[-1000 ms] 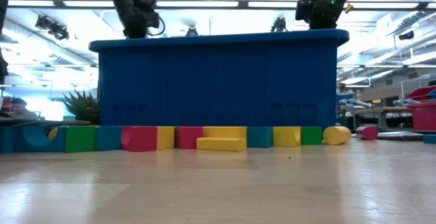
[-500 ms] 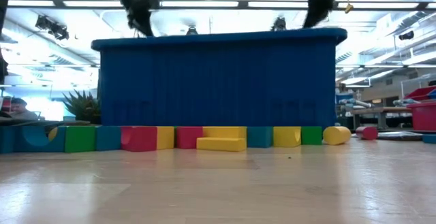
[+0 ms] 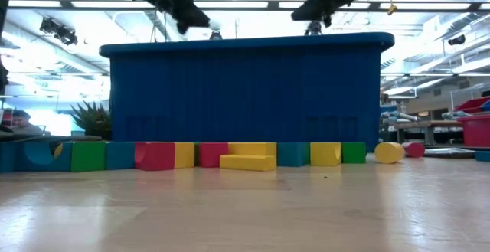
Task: Sort blocks
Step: Assemble the blue bin using gray bin divider
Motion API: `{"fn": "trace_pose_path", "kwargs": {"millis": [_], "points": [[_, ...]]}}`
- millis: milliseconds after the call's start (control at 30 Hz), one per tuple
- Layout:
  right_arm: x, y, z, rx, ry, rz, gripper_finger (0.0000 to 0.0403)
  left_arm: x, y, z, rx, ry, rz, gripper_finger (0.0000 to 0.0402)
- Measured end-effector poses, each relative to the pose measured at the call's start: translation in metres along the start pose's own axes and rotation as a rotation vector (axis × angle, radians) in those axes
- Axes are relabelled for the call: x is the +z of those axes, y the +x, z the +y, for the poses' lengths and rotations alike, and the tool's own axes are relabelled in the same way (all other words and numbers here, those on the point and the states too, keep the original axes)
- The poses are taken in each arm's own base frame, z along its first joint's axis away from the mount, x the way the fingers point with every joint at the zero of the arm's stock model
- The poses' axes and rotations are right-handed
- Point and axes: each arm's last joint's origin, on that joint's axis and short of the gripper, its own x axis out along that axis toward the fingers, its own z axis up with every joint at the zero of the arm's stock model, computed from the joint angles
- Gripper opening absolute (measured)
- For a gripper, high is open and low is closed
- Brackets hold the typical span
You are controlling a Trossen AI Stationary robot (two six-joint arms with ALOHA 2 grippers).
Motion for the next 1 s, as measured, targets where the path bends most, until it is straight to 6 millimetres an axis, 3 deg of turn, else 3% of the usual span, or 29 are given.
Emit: {"fn": "trace_pose_path", "kwargs": {"millis": [67, 200, 400, 633, 767, 867, 1000], "points": [[-0.014, 0.01, 0.003, 0.009, -0.004, -0.045, 0.0008, -0.013, 0.016, 0.0, -0.014, -0.006, 0.019, 0.0118], [-0.045, 0.022, 0.006, -0.008, 0.022, -0.07, 0.0009, -0.035, 0.041, 0.002, 0.039, -0.018, 0.045, 0.0096], [-0.081, 0.03, 0.011, -0.034, 0.046, 0.001, 0.0002, -0.061, 0.059, -0.001, 0.016, -0.046, 0.079, 0.0073], [-0.103, 0.031, 0.011, -0.072, 0.014, 0.056, 0.0001, -0.082, 0.07, -0.004, 0.015, -0.067, 0.124, 0.0072], [-0.094, 0.03, 0.012, -0.067, -0.004, 0.031, 0.0001, -0.066, 0.064, -0.006, 0.027, -0.06, 0.101, 0.0072], [-0.061, 0.02, 0.018, -0.064, -0.048, -0.074, 0.0001, -0.029, 0.042, -0.02, 0.052, 0.017, 0.016, 0.0072], [-0.018, -0.005, 0.031, -0.026, -0.098, -0.196, 0.0001, 0.013, 0.009, -0.053, 0.097, 0.091, -0.027, 0.0072]]}}
